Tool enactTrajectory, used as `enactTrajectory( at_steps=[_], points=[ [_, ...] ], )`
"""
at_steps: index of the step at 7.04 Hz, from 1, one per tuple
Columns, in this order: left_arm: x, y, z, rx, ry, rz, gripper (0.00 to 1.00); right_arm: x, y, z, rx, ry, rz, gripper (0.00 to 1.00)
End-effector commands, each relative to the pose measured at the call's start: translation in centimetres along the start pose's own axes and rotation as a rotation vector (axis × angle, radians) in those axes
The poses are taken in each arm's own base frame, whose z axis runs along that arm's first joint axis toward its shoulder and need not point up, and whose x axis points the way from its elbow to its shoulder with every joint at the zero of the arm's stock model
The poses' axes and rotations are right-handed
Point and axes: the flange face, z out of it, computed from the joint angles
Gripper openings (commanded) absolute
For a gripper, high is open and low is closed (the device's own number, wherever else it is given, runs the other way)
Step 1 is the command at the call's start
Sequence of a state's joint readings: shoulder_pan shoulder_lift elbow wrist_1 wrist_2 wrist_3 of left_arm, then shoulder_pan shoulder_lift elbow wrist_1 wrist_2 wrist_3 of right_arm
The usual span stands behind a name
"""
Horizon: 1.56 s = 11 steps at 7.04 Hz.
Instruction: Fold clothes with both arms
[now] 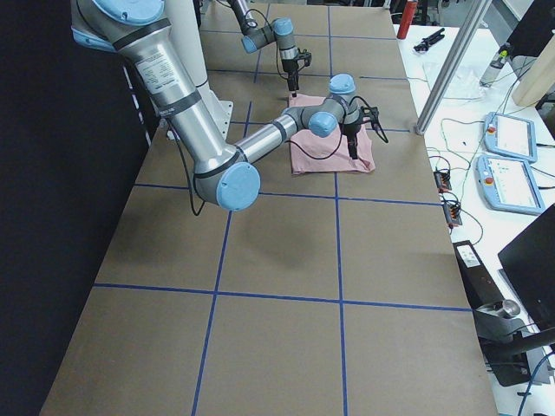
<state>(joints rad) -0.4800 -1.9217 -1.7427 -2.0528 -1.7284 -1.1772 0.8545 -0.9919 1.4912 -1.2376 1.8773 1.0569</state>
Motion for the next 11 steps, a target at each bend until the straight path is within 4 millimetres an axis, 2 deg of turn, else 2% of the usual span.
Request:
enactTrajectory(
  at_steps=[1, 5, 6, 8, 9, 10, 11],
  points=[
    [0.2, 0.8, 0.4, -0.012, -0.003, 0.004, 0.58, 0.0, 0.0, 0.0, 0.0, 0.001, 0.0, 1.0],
    [0.4, 1.3, 0.6, -0.021, -0.003, 0.01, 0.6, -0.1, 0.1, 0.0, 0.001, 0.001, 0.0, 1.0],
    [0.7, 1.7, 0.8, -0.027, -0.001, 0.012, 0.5, 0.2, 0.2, 0.1, 0.002, 0.003, 0.001, 1.0],
    [0.7, 1.9, 0.9, -0.031, -0.004, 0.014, 0.08, 0.2, 0.2, 0.1, 0.002, 0.003, 0.001, 1.0],
    [0.5, 2.1, 1.0, -0.033, -0.006, 0.016, 0.0, 0.2, 0.3, 0.2, 0.0, 0.004, -0.001, 1.0],
    [0.5, 2.0, 0.7, -0.029, -0.004, 0.021, 0.0, 0.1, 0.4, 0.3, -0.001, 0.004, -0.002, 1.0],
    [-1.1, 2.2, 0.1, -0.035, -0.009, 0.054, 0.0, 0.0, 0.5, 0.2, -0.001, 0.002, -0.003, 1.0]
  ],
)
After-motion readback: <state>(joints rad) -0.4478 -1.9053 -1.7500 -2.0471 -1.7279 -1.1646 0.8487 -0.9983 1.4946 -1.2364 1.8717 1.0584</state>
